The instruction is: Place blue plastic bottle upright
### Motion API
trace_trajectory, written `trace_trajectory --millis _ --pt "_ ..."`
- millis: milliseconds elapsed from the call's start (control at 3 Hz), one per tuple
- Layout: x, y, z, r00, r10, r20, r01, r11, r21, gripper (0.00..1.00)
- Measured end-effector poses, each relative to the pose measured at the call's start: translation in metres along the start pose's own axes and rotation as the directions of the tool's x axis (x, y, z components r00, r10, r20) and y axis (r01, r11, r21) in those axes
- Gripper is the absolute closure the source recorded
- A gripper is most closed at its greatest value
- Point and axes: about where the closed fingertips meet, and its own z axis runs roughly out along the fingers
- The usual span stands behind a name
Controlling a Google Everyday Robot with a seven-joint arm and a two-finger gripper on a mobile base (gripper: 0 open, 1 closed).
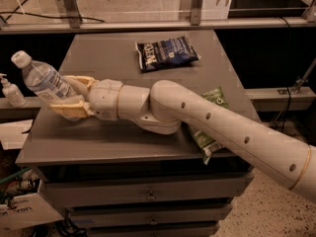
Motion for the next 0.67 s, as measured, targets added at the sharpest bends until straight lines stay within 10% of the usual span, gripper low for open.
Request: trace_trajectory --millis 667 --pt "0.0016 -0.0006 -0.0060 1.000 0.002 -0.011 -0.002 1.0000 0.010 0.82"
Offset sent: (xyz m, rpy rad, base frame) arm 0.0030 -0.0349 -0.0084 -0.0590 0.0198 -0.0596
